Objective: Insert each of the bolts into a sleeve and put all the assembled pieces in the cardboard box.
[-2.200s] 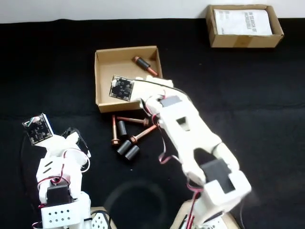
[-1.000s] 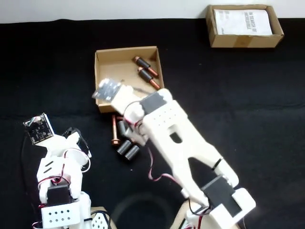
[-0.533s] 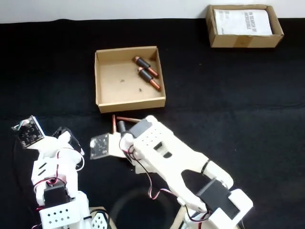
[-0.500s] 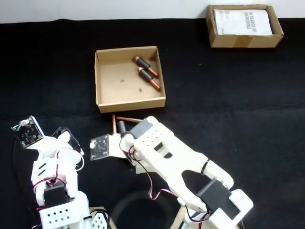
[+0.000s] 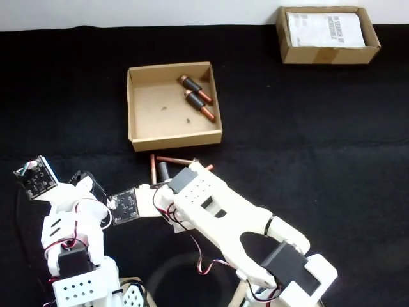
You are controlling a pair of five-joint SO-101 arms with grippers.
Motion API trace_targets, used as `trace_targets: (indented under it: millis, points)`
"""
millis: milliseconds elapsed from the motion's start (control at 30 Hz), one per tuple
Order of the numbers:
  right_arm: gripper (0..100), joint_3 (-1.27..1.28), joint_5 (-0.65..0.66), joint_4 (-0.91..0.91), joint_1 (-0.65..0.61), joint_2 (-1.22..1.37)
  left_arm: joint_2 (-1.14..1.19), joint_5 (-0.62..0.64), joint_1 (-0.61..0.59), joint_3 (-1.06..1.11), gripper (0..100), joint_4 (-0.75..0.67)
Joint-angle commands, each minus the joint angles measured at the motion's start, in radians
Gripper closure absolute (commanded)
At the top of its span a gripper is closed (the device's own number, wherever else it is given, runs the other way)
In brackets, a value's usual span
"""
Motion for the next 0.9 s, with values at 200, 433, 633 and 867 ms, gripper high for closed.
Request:
trace_targets:
  millis: [200, 433, 633, 867]
  points:
    - [77.9, -0.004, 0.009, -0.070, -0.004, 0.071, -0.012, 0.006, -0.018, 0.018, 99, -0.021]
    - [78.4, -0.008, 0.011, -0.099, -0.002, 0.134, -0.013, 0.009, -0.030, 0.018, 99, -0.021]
    - [97.4, -0.010, 0.000, -0.097, 0.001, 0.147, -0.013, 0.009, -0.030, 0.018, 99, -0.021]
    - [99.1, -0.177, -0.043, 0.068, 0.068, 0.143, -0.013, 0.012, -0.024, 0.018, 99, -0.021]
